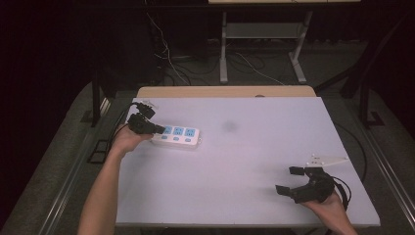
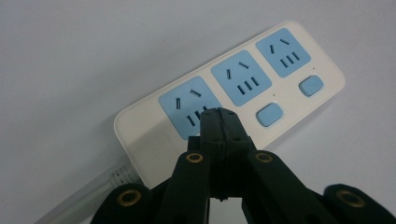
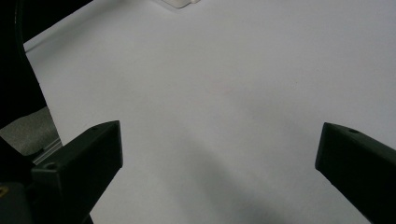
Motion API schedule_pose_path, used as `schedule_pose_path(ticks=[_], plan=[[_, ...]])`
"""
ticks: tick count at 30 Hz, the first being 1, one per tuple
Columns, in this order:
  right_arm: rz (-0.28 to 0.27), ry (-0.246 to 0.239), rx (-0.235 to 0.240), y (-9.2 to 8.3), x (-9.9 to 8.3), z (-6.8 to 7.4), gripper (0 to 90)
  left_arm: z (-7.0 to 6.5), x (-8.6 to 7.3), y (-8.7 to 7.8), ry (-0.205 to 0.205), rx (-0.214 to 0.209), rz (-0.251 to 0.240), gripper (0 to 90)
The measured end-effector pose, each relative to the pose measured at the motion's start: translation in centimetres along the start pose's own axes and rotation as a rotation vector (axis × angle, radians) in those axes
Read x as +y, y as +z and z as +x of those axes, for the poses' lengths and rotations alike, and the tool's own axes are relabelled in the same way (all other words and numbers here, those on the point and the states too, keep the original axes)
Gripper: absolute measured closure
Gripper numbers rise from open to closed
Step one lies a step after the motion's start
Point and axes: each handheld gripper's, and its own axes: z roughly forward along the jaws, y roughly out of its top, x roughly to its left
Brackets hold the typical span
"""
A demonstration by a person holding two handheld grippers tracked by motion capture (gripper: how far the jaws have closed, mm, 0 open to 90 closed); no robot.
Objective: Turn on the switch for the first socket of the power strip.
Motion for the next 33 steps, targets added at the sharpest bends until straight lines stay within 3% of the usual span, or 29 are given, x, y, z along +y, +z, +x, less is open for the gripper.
schedule_pose_path(ticks=[11,23,28,33], plan=[[-0.001,0.006,-0.002,0.0,-0.1,-0.1,0.3,0.3,-0.6,0.9,-0.018,-0.01,0.011,89.3],[0.002,0.006,-0.003,0.0,-0.1,-0.1,0.3,0.0,-1.2,1.3,-0.063,-0.041,-0.041,89.5],[0.003,0.004,-0.005,0.0,-0.1,-0.2,0.3,-0.4,-1.2,1.3,-0.035,-0.013,-0.027,89.7],[0.001,0.002,-0.005,0.0,0.0,-0.1,0.3,-0.1,-1.5,1.4,-0.075,-0.03,-0.043,90.0]])
